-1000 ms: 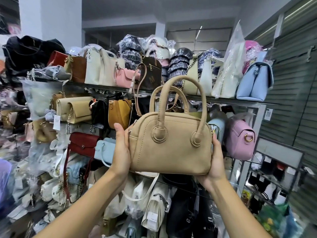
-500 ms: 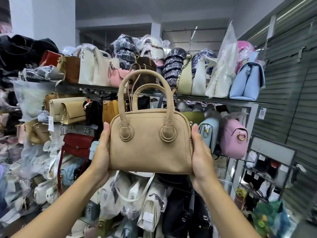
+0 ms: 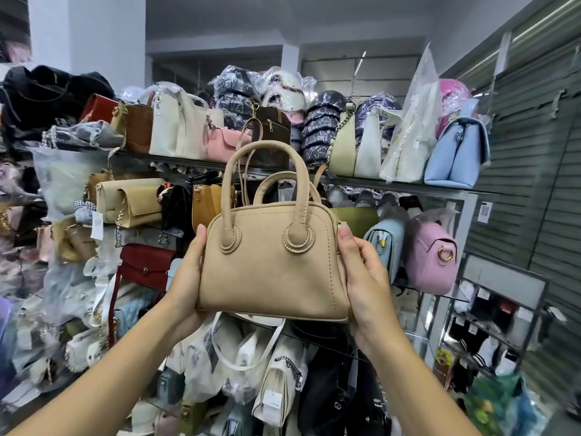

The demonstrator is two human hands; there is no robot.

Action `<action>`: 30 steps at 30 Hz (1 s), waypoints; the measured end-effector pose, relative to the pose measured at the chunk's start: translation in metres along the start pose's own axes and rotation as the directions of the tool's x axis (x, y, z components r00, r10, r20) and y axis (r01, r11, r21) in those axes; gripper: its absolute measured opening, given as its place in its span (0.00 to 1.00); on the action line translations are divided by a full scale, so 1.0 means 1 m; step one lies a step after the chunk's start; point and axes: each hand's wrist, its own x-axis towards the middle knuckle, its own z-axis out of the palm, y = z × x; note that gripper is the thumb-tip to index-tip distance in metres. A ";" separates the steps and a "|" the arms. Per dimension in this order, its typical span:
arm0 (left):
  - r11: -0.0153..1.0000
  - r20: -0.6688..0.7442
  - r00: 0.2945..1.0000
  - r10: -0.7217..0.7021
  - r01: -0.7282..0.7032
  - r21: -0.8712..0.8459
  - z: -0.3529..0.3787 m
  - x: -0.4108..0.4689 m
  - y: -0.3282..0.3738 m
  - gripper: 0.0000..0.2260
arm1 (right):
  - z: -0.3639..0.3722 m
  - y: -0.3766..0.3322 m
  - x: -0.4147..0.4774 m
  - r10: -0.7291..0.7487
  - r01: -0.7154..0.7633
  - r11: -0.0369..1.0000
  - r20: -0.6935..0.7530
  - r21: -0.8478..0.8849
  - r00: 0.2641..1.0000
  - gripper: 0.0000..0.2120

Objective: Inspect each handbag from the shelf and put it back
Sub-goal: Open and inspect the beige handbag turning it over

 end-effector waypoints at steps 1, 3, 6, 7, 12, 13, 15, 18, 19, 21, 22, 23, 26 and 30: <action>1.000 -0.001 1.000 -0.018 0.018 0.006 0.000 0.001 0.000 0.27 | 0.000 -0.001 0.002 0.015 -0.015 1.000 -0.005 -0.004 1.000 0.27; 0.998 -0.002 0.999 -0.055 0.055 0.023 0.001 0.002 0.002 0.26 | -0.001 -0.003 0.007 0.065 -0.066 0.998 -0.026 -0.023 0.998 0.30; 0.994 -0.025 0.995 -0.099 0.100 0.052 0.003 0.001 0.005 0.26 | -0.002 -0.004 0.014 0.140 -0.143 0.988 -0.055 -0.051 0.989 0.38; 0.992 -0.035 0.993 -0.111 0.113 0.058 0.005 0.000 0.007 0.26 | -0.001 -0.005 0.015 0.159 -0.162 0.985 -0.063 -0.058 0.985 0.39; 0.987 -0.085 0.987 -0.135 0.141 0.077 0.007 -0.004 0.012 0.26 | -0.003 -0.007 0.018 0.194 -0.198 0.977 -0.061 -0.074 0.979 0.43; 0.986 -0.090 0.986 -0.138 0.145 0.083 0.008 -0.005 0.013 0.26 | -0.004 -0.008 0.019 0.205 -0.208 0.976 -0.054 -0.070 0.977 0.45; 0.981 -0.107 0.983 -0.152 0.163 0.105 0.012 -0.009 0.015 0.26 | -0.005 -0.009 0.018 0.230 -0.232 0.972 -0.042 -0.046 0.972 0.47; 0.977 -0.131 0.981 -0.144 0.162 0.137 0.016 -0.014 0.020 0.28 | -0.008 -0.011 0.021 0.269 -0.268 0.963 -0.041 0.032 0.962 0.38; 0.977 -0.136 0.979 -0.149 0.167 0.131 0.017 -0.016 0.022 0.32 | -0.011 -0.012 0.023 0.286 -0.284 0.957 -0.036 0.055 0.958 0.30; 0.977 -0.128 0.978 -0.162 0.177 0.115 0.019 -0.020 0.025 0.41 | -0.014 -0.013 0.024 0.331 -0.330 0.938 0.006 0.104 0.944 0.20; 0.978 -0.116 0.979 -0.165 0.178 0.112 0.020 -0.022 0.027 0.44 | -0.015 -0.012 0.026 0.342 -0.341 0.930 0.018 0.134 0.940 0.18; 0.978 -0.105 0.981 -0.165 0.176 0.111 0.021 -0.024 0.028 0.47 | -0.017 -0.011 0.027 0.349 -0.347 0.923 0.021 0.167 0.937 0.17; 0.978 -0.035 0.985 -0.169 0.172 0.117 0.028 -0.033 0.034 0.49 | -0.019 -0.010 0.032 0.365 -0.363 0.896 0.044 0.257 0.930 0.16; 0.971 0.062 0.977 -0.203 0.193 0.143 0.035 -0.044 0.042 0.50 | -0.019 -0.003 0.034 0.417 -0.416 0.853 0.066 0.314 0.906 0.17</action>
